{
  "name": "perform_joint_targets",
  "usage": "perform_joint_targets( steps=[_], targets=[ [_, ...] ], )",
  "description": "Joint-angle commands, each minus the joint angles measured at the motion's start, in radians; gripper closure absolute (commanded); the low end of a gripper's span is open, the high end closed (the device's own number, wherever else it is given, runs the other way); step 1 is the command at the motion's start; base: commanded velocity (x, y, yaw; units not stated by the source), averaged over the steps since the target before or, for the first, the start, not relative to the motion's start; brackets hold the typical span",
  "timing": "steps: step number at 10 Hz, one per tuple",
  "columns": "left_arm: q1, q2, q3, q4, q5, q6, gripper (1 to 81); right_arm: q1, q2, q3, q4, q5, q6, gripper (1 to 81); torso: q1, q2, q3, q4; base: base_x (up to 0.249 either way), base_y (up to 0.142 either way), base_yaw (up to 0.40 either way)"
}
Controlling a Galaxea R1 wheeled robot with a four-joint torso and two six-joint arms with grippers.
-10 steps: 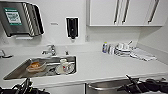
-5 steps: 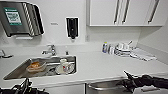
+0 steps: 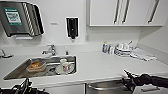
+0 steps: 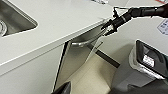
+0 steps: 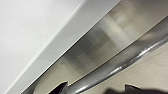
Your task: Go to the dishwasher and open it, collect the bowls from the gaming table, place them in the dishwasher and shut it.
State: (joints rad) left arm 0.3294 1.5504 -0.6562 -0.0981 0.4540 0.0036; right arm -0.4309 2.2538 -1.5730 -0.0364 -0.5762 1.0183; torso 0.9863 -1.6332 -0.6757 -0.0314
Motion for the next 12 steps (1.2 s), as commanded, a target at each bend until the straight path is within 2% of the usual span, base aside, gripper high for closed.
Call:
perform_joint_targets(
  steps=[1, 12],
  targets=[
    [-0.085, -0.022, 0.016, -0.011, 0.014, 0.006, 1.0, 0.122, 0.000, -0.022, 0.020, -0.025, 0.005, 1.0, 0.000, 0.000, 0.000, 0.000, 0.000, 0.000, 0.000],
    [-0.080, -0.013, 0.013, -0.003, 0.018, 0.007, 1.0, 0.028, 0.111, -0.186, 0.004, -0.004, 0.003, 1.0, 0.000, 0.000, 0.000, 0.000, 0.000, 0.000, 0.000]
  ],
)
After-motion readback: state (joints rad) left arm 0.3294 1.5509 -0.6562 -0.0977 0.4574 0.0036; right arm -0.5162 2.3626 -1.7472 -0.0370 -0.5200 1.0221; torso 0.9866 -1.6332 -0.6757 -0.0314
